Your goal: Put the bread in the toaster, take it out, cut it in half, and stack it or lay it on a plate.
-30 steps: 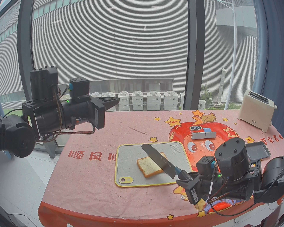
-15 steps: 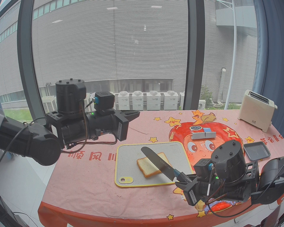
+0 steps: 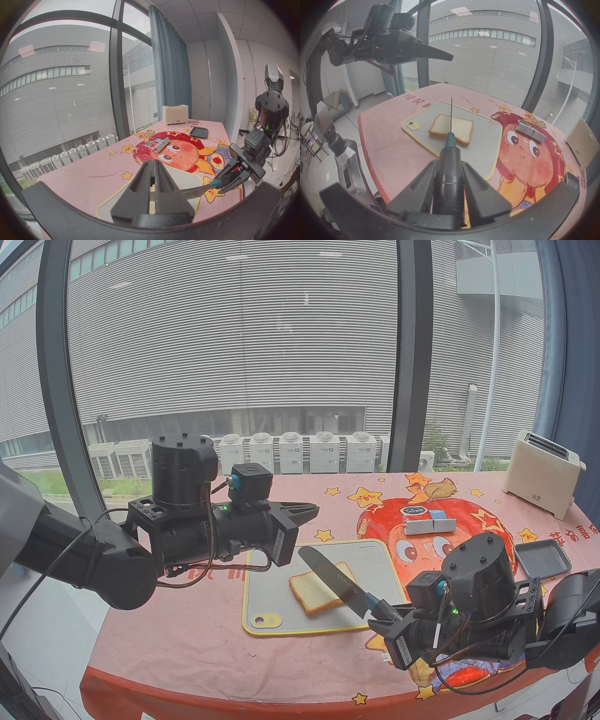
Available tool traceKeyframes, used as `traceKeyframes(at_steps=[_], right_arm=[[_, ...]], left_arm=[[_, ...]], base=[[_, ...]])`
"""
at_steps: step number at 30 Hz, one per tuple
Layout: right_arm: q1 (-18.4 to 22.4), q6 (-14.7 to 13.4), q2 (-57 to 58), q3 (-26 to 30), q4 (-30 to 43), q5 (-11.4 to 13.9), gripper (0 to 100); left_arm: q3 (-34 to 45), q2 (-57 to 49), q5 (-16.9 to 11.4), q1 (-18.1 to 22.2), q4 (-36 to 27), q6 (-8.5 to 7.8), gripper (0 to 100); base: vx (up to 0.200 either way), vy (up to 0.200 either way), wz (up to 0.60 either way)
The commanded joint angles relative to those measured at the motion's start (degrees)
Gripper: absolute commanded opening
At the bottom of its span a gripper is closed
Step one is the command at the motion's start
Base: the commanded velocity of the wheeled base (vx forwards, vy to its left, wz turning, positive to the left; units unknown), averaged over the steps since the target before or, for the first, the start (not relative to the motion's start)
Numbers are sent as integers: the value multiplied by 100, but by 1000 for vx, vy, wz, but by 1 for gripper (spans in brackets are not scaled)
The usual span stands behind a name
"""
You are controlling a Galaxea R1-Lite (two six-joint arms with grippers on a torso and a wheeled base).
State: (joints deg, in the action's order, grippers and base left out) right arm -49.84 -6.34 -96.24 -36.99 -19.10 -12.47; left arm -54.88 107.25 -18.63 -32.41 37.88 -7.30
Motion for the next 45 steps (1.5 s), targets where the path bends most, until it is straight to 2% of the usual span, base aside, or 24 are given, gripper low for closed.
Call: traceKeyframes(at_steps=[1, 12, 45], right_arm=[[18, 1, -167, -46, -111, -1, 0], [26, 10, -237, -54, -129, -1, 0], [106, 19, -184, -46, -129, -1, 0]], left_arm=[[-31, 94, -1, -54, 0, -8, 0], [-102, 595, -9, -239, 405, -17, 0], [-102, 1175, 8, -248, 660, -17, 0]], base=[[0, 0, 0], [0, 0, 0], [0, 0, 0]])
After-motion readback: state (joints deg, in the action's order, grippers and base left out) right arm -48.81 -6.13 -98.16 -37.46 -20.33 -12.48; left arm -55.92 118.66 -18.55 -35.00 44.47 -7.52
